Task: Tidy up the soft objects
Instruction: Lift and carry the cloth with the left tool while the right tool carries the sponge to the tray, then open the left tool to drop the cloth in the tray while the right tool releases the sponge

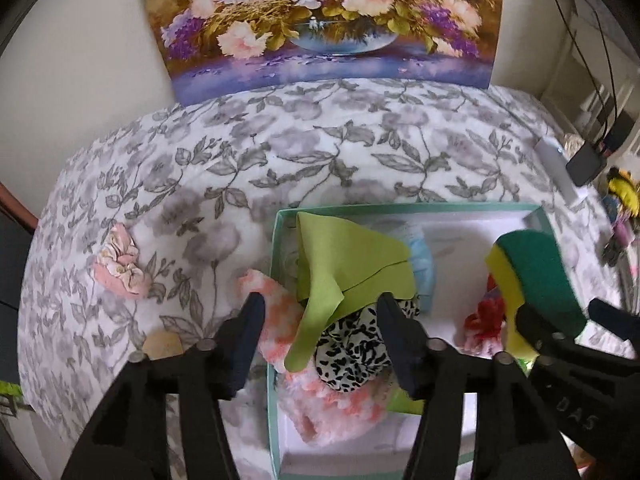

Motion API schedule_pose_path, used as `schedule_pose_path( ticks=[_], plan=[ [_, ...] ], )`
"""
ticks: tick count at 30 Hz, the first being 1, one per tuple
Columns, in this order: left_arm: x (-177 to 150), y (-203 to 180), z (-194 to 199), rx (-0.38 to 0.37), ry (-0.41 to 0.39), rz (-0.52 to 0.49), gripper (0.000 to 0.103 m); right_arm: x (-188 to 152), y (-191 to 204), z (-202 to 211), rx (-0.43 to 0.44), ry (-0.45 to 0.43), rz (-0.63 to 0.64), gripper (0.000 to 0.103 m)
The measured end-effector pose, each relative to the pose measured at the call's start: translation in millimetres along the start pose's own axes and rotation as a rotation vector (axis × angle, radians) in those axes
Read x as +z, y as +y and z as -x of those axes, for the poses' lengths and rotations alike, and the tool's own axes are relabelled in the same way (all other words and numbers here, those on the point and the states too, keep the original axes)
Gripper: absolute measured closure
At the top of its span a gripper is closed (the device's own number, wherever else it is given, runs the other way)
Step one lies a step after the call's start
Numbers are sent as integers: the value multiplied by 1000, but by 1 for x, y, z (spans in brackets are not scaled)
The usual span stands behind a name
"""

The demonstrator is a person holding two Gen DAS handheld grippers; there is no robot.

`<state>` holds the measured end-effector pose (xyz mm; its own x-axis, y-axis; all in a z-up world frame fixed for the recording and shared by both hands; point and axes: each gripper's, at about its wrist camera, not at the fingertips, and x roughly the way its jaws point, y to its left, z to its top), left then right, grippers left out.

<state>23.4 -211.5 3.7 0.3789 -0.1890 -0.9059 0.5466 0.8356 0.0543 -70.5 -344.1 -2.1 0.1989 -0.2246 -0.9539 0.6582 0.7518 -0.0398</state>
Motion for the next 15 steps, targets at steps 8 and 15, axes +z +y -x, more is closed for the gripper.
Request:
schedule_pose_path(
  ticks=[8, 15],
  plan=[
    [0, 13, -1, 21, 34, 39, 22, -1, -2, -3, 14, 9, -18, 0],
    [-2, 31, -5, 42, 36, 110, 9, -1, -1, -4, 23, 13, -20, 0]
  ],
)
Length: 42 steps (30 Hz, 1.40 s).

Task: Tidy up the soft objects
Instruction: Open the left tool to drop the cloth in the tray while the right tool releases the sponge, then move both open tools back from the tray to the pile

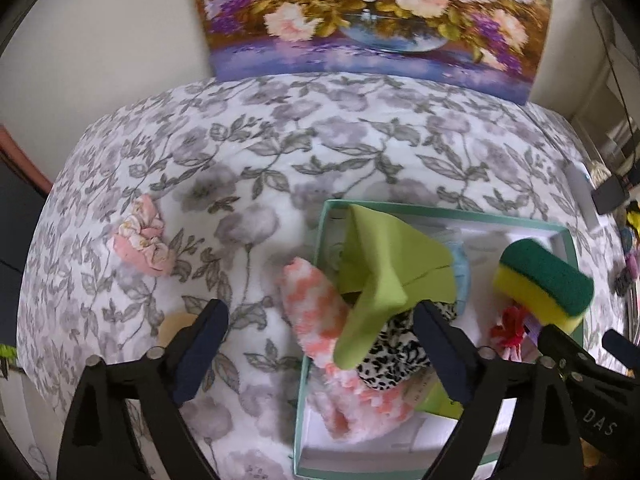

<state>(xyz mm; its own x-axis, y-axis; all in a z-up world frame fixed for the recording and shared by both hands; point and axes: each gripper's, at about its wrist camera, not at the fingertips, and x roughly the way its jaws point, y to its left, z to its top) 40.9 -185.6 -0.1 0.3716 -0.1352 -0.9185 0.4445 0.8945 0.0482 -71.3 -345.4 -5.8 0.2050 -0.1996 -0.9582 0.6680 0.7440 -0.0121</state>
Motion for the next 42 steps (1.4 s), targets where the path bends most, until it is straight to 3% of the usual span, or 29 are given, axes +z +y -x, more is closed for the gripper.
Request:
schedule_pose_path(
  ticks=[25, 42],
  plan=[
    [7, 41, 12, -5, -25, 148, 8, 0, 22, 32, 2, -76, 59, 0],
    [10, 153, 15, 136, -16, 307, 8, -10, 115, 35, 91, -58, 144, 0]
  ],
)
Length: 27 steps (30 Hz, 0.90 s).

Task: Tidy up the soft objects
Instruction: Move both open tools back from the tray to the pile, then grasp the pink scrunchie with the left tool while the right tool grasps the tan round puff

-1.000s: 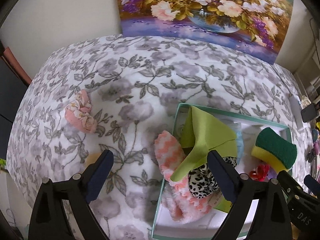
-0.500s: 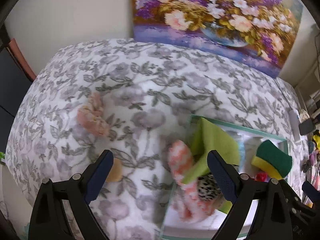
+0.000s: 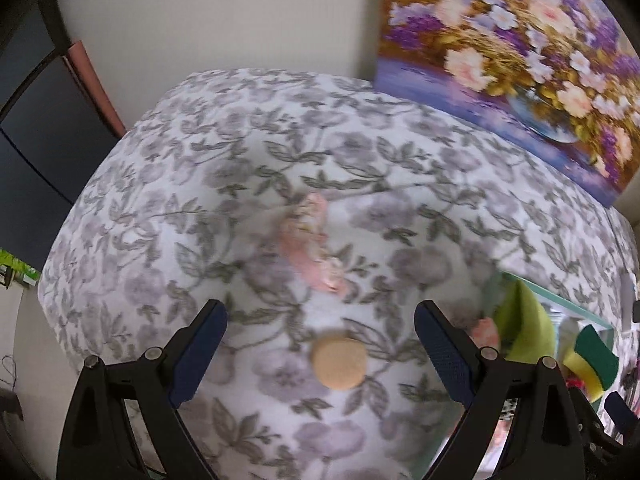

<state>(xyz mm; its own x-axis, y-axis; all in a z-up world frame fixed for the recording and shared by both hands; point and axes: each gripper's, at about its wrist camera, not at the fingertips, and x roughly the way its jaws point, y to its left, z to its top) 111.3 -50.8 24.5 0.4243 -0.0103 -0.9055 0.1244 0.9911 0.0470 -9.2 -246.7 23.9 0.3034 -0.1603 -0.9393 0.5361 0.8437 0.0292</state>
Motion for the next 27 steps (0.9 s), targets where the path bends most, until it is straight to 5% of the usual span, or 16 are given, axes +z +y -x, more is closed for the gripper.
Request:
schedule_pose_path(
  ticks=[27],
  plan=[
    [16, 107, -36, 22, 62, 144, 8, -6, 156, -20, 66, 21, 259, 0]
  ],
)
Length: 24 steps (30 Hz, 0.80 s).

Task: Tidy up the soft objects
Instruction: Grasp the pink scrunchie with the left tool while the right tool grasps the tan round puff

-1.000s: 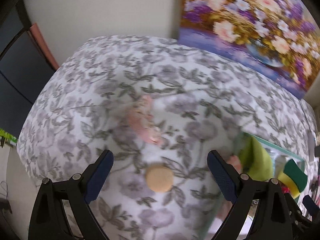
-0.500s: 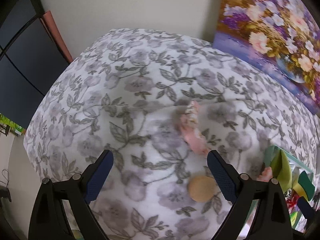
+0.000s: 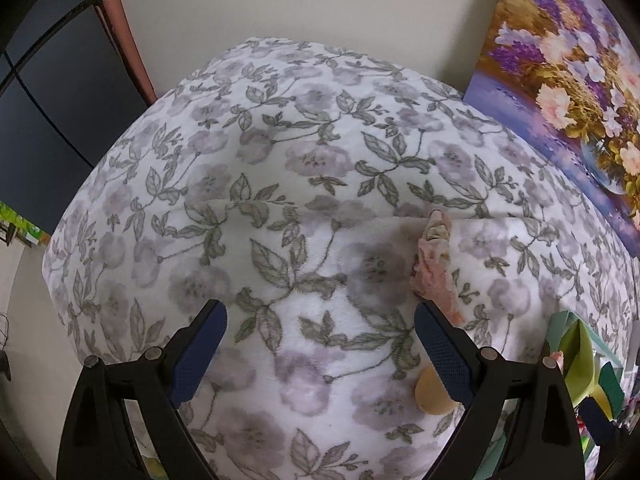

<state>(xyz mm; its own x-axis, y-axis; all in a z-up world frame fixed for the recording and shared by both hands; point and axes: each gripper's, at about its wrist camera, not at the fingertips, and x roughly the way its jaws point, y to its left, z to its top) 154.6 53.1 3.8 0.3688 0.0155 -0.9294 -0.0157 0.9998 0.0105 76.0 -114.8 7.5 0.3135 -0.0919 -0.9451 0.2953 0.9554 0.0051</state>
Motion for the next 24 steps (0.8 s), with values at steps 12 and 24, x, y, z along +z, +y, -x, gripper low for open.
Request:
schedule_pose_path(
  ticks=[12, 24],
  plan=[
    [-7, 9, -47, -26, 132, 45, 8, -4, 26, -30, 24, 56, 61, 0],
    [-11, 30, -68, 23, 158, 149, 8, -8, 42, -52, 35, 85, 109, 0]
  ],
)
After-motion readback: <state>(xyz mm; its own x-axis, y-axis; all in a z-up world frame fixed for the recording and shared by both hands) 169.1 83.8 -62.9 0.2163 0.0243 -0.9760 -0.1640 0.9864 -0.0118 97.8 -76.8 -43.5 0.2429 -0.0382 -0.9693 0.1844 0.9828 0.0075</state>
